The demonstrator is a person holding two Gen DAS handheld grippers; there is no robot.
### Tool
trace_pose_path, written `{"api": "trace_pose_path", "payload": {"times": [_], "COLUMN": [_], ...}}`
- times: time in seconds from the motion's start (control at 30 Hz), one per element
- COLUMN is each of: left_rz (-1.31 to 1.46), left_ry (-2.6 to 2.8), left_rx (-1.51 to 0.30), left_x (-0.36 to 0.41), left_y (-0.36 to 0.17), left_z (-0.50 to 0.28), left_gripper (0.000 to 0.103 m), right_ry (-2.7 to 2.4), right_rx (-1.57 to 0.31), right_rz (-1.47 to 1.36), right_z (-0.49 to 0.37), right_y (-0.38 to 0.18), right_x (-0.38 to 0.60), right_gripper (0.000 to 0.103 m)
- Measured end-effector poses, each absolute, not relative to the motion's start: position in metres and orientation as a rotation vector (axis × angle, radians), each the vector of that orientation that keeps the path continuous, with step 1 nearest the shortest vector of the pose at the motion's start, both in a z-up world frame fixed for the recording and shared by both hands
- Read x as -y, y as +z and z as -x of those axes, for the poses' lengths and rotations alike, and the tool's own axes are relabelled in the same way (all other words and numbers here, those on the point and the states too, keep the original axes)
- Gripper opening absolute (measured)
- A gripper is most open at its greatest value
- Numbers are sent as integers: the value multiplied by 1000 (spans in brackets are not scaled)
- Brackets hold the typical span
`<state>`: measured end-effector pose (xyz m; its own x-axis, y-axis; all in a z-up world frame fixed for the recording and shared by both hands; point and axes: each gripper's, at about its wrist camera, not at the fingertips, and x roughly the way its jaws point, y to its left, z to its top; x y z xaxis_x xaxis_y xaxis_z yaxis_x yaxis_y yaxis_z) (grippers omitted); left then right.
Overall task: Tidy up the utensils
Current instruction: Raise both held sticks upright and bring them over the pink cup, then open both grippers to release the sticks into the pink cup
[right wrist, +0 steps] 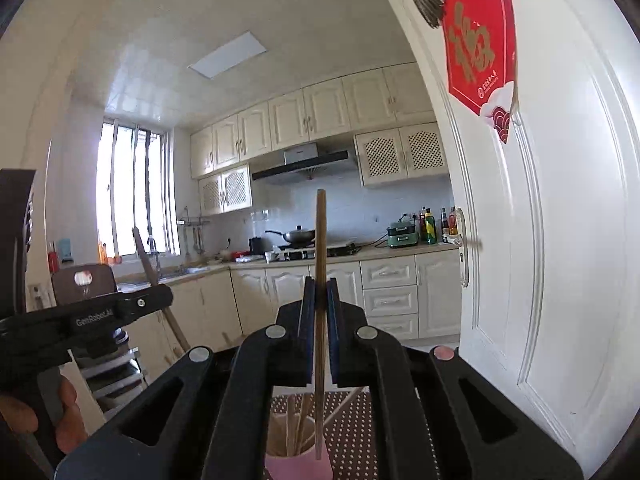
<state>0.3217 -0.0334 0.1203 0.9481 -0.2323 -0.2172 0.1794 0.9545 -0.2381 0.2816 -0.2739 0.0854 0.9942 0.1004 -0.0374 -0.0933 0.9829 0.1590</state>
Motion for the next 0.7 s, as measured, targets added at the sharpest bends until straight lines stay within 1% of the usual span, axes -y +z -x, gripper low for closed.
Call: {"api": "trace_pose_path", "payload": {"times": [0.2, 0.7], "left_rz": [205, 117], "left_ry": [-209, -244], "left_rx": [-229, -304], "left_x": [36, 59], "left_y": [120, 87], "left_z": [-328, -338], "left_gripper": [6, 6], "right_ry": [123, 147], "right_rx": [-29, -107], "right_rz": [-181, -192], "right_z": [-290, -300], "right_y": [88, 76], "right_x": [272, 270], "right_gripper": [4, 4]}}
